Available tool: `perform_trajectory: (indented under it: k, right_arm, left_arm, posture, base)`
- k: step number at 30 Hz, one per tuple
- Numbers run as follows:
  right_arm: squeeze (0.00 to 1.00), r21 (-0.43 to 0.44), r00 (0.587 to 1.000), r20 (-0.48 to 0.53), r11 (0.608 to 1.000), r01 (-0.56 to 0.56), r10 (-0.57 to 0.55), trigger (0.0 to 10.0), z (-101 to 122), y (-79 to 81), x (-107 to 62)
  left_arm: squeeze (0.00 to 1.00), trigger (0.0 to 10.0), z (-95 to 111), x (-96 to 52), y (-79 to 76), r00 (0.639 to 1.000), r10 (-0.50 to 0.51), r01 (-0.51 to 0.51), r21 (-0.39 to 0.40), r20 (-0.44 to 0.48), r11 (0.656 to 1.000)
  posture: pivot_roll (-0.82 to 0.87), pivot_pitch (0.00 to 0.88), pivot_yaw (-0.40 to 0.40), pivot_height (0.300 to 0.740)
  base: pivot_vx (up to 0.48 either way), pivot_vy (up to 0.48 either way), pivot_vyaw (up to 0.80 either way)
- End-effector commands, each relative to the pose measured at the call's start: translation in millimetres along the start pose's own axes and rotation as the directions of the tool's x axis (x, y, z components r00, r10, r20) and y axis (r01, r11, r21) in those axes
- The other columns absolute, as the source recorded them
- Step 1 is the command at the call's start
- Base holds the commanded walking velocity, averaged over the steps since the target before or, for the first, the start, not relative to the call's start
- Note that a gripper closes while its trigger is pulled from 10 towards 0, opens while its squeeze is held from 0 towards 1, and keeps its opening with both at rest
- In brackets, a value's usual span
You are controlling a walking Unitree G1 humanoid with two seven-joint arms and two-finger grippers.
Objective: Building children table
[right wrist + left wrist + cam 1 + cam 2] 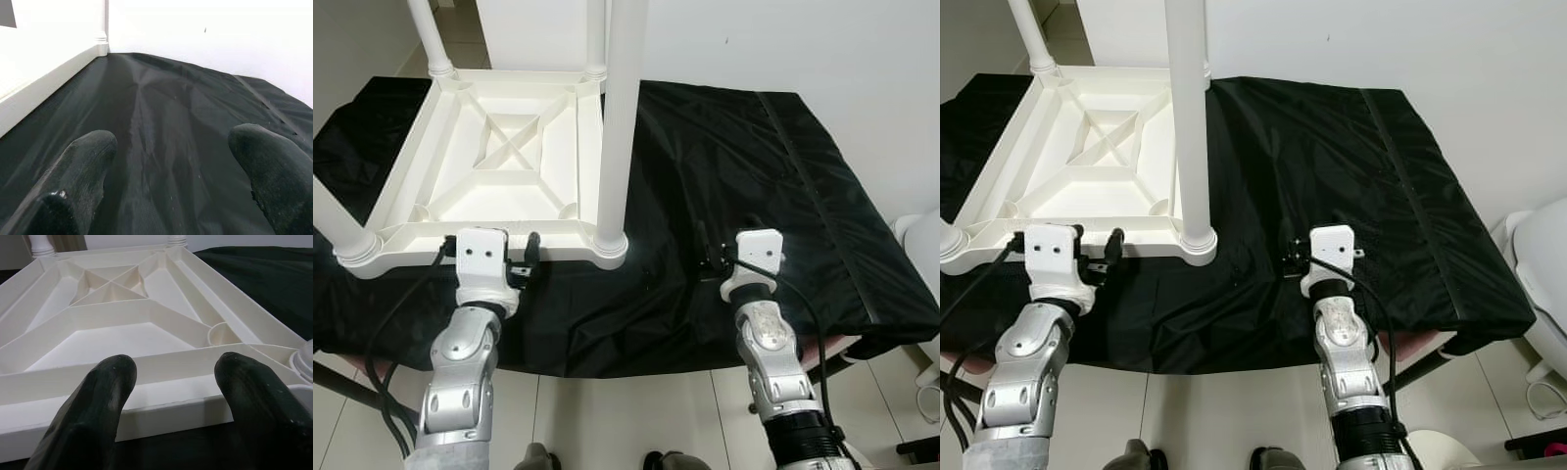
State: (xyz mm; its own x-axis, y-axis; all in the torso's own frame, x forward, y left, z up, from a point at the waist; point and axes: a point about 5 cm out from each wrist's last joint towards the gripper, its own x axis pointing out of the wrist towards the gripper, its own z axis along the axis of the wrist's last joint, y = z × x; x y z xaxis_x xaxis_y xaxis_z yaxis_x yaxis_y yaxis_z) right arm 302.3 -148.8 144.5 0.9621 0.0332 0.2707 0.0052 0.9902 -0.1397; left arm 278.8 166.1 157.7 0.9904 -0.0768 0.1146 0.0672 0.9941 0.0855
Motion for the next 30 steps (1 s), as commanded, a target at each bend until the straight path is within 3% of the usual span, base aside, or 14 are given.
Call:
perform_trajectory:
  k: [1,6,8,13,30]
  right_arm:
    - [0.00,-0.009,1.000,-0.003,1.000,0.012,-0.012,10.0,-3.0,-3.1,-2.2]
    - [0.00,-0.017,1.000,-0.001,1.000,0.012,-0.012,10.0,-3.7,-3.7,-2.9]
    - [0.00,-0.022,1.000,0.000,1.000,0.011,-0.011,10.0,-4.2,-3.3,-2.9]
    - [0.00,-0.019,1.000,0.004,1.000,0.004,-0.004,10.0,-3.8,-2.1,-3.8]
    - [0.00,-0.036,1.000,-0.004,0.999,-0.028,0.028,10.0,-7.9,0.8,-7.9]
  left_arm:
    - [0.00,10.0,-1.9,0.5,4.4,0.987,0.163,-0.163,0.006,-0.004,0.987]
    - [0.00,10.0,-1.4,0.5,-2.0,0.990,0.137,-0.138,0.015,0.026,0.990]
    - [0.00,10.0,0.7,0.6,-12.8,0.996,0.079,-0.079,0.006,0.048,0.997]
    - [0.00,10.0,-0.8,-1.1,-22.8,0.999,0.036,-0.036,-0.004,0.040,0.999]
    - [0.00,10.0,0.1,-5.0,-25.6,0.997,0.007,-0.009,0.032,0.073,0.999]
  posture:
    - [-0.10,0.076,0.006,0.740]
    - [-0.10,0.078,0.005,0.740]
    - [-0.10,0.078,0.002,0.740]
    - [-0.10,0.082,0.001,0.740]
    - [-0.10,0.079,-0.011,0.740]
  base:
    - [0.000,0.000,0.00]
    - [0.000,0.000,0.00]
    - [0.000,0.000,0.00]
    - [0.000,0.000,0.00]
    - [0.000,0.000,0.00]
